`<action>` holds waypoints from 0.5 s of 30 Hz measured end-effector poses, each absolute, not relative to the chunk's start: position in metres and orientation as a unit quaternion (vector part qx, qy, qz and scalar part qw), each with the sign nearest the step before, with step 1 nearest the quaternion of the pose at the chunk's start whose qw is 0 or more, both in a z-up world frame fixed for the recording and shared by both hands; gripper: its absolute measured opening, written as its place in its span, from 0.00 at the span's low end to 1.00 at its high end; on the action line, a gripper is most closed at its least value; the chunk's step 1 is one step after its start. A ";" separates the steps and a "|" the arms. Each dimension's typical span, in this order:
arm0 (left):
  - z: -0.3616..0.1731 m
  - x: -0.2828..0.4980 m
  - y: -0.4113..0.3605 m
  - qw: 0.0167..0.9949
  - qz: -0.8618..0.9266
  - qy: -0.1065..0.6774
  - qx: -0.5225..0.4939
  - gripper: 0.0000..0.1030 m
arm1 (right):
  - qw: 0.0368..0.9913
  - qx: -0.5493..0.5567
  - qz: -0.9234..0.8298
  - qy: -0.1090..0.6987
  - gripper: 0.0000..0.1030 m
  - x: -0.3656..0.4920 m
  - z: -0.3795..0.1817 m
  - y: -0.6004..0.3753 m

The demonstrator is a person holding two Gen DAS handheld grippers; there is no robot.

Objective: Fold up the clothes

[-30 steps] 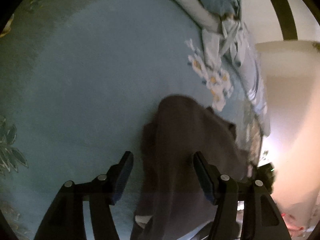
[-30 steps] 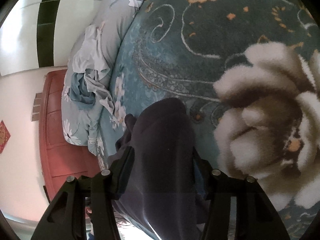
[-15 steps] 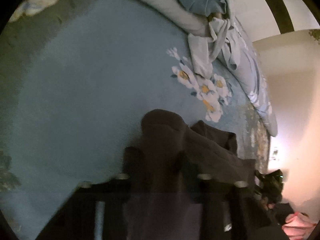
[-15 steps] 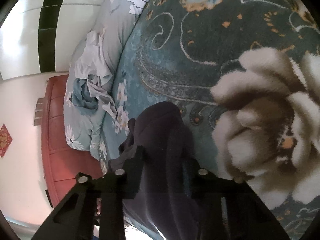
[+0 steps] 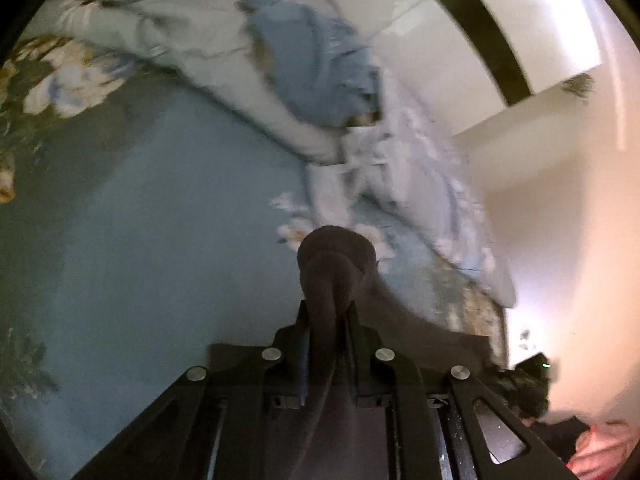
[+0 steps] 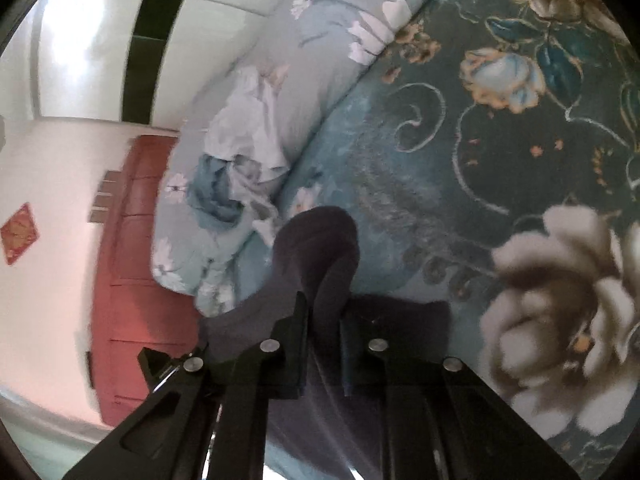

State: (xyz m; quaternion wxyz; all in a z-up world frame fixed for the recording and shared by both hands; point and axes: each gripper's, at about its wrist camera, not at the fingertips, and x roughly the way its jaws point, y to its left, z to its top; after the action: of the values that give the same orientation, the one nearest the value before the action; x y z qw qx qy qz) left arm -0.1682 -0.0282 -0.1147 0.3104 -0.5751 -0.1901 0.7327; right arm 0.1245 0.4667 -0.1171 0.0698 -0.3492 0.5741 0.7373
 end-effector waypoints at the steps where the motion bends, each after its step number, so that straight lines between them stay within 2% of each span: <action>1: -0.126 -0.170 -0.029 0.299 0.728 -0.187 -0.588 0.15 | 0.076 -0.360 0.728 0.578 0.12 0.122 -0.127 0.467; 5: -0.171 -0.173 -0.034 0.259 0.702 -0.193 -0.635 0.15 | 0.106 -0.401 0.694 0.589 0.12 0.117 -0.162 0.465; 11: -0.178 -0.175 -0.028 0.257 0.682 -0.214 -0.651 0.18 | 0.106 -0.402 0.677 0.608 0.13 0.116 -0.174 0.469; 13: -0.173 -0.176 -0.026 0.267 0.678 -0.211 -0.652 0.23 | 0.104 -0.408 0.682 0.599 0.15 0.115 -0.170 0.469; 15: -0.167 -0.174 -0.028 0.277 0.674 -0.209 -0.652 0.32 | 0.104 -0.404 0.690 0.592 0.18 0.115 -0.163 0.468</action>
State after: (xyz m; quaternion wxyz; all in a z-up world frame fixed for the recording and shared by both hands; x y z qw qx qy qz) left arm -0.1736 -0.0275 -0.1671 0.2773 -0.6522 -0.2092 0.6738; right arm 0.1153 0.4679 -0.1627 0.1041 -0.4044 0.5917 0.6896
